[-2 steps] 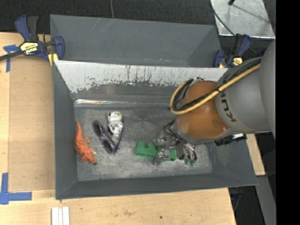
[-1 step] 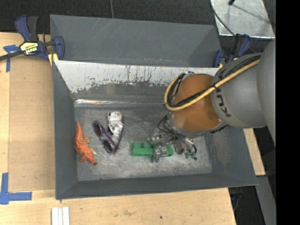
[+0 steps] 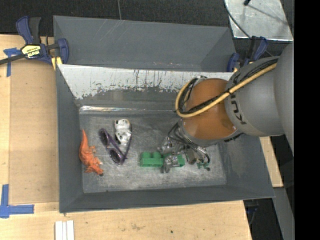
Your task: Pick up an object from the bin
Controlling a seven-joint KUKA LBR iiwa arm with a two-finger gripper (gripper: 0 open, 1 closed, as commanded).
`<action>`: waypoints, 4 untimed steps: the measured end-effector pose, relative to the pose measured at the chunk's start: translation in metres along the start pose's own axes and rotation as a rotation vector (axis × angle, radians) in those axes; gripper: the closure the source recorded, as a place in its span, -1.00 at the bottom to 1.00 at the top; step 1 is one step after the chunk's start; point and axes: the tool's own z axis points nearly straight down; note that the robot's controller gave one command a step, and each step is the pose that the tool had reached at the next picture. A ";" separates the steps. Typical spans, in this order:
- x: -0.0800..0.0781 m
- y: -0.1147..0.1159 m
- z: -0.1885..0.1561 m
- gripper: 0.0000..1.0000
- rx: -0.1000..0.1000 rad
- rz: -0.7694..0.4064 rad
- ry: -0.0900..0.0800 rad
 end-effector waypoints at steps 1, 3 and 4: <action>0.002 0.003 -0.034 1.00 -0.001 0.005 0.003; -0.001 -0.008 -0.110 1.00 0.000 0.022 -0.007; -0.003 -0.007 -0.168 1.00 -0.001 0.035 -0.002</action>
Offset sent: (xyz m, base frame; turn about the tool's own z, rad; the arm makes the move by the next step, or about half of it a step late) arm 0.0065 -0.0148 0.1389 0.0348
